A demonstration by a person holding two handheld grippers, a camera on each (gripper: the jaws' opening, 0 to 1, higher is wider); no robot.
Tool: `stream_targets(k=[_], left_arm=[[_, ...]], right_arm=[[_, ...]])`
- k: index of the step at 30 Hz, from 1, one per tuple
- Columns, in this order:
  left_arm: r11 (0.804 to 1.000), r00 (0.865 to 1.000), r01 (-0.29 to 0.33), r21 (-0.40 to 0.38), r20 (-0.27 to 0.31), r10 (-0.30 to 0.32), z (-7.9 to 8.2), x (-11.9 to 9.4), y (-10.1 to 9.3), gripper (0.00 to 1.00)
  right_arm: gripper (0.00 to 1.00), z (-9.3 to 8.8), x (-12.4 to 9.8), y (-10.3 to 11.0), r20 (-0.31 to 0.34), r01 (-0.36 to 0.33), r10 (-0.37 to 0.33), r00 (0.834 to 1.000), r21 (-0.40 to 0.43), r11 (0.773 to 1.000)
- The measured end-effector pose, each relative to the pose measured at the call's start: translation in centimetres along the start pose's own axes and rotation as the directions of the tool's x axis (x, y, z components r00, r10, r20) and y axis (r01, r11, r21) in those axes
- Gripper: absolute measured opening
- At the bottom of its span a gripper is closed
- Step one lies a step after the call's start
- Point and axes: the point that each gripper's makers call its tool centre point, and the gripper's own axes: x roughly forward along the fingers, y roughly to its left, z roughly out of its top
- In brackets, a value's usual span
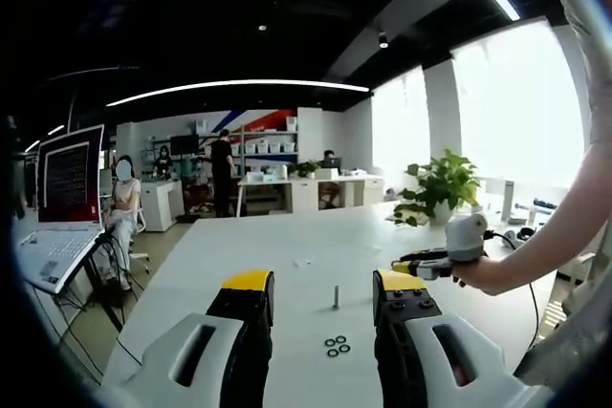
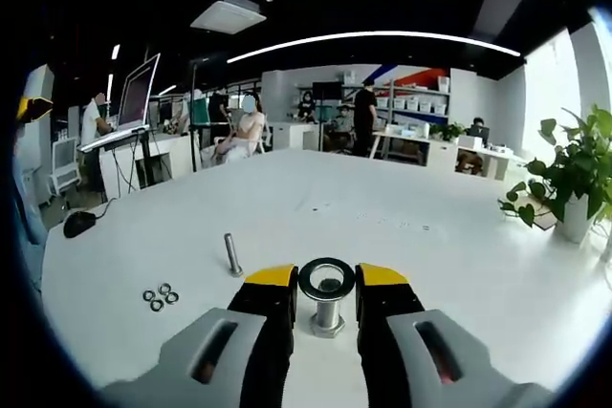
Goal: Place the washer onto the threaded stud by aligning its center hole with the stud, sliding it down to the base, and recovering from edge contact or off-axis alignment until the washer reaches the visible bottom stop.
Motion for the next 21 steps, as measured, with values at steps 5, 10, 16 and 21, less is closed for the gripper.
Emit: stream_targets(k=[5, 10, 16, 21], left_arm=[[1.000, 1.000, 0.000, 0.000, -0.001, 0.000, -0.1, 0.0, 0.0, 0.40], [1.000, 1.000, 0.000, -0.002, -0.001, 0.000, -0.2, 0.0, 0.0, 0.40], [1.000, 1.000, 0.001, -0.001, -0.005, -0.001, -0.3, 0.0, 0.1, 0.40], [1.000, 1.000, -0.001, 0.001, -0.006, 0.001, -0.3, 0.0, 0.2, 0.40]], right_arm=[[0.25, -0.4, 0.4, -0.1, -0.017, 0.001, -0.001, 1.000, 0.005, 1.000], [0.25, -0.6, 0.6, 0.0, -0.026, -0.001, 0.001, 1.000, 0.000, 1.000], [0.25, -0.7, 1.0, 0.0, -0.035, -0.001, 0.001, 0.999, -0.002, 1.000], [0.25, -1.2, 1.2, -0.1, -0.056, -0.001, 0.001, 0.998, 0.000, 1.000]])
